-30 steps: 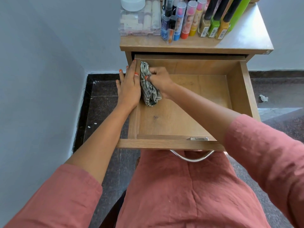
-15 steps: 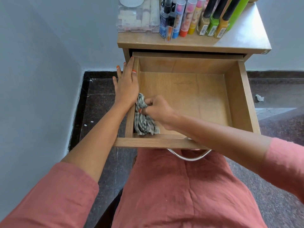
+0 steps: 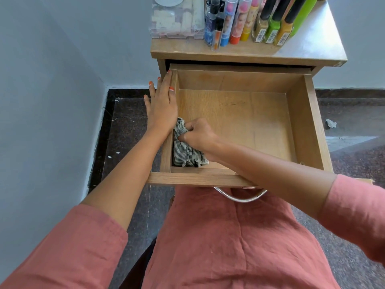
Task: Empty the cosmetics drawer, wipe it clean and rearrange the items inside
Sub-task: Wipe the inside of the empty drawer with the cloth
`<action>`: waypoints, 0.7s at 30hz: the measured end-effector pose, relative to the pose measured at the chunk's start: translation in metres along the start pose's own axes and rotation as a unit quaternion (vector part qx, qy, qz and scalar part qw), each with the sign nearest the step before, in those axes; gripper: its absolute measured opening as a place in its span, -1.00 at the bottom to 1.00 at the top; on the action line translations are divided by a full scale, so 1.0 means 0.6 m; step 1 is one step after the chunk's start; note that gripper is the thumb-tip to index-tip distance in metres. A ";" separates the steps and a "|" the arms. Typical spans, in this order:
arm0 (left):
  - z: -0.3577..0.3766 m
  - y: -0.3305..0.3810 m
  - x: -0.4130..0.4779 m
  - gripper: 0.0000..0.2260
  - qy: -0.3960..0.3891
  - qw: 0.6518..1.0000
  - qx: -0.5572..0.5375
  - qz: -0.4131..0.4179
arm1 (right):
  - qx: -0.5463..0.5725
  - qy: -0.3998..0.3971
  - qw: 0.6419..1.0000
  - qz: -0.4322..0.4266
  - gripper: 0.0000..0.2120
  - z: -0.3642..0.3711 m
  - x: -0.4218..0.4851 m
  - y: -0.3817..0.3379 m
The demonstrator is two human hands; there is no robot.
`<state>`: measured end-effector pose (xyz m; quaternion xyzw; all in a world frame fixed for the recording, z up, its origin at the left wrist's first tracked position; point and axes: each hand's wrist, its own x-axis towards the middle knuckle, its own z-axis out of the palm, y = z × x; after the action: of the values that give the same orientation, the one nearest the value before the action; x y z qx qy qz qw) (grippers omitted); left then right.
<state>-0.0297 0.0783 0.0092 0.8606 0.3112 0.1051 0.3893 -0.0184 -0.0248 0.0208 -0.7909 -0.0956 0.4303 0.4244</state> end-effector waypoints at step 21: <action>-0.001 0.000 -0.002 -0.59 0.016 0.999 0.034 0.004 | -0.315 -0.013 0.945 -0.090 -0.89 -0.055 0.001 -0.051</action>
<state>-0.0307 0.0780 0.0096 0.8726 0.3174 0.1096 0.3548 0.0135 -0.0249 0.0523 -0.8668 -0.3023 0.3486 0.1892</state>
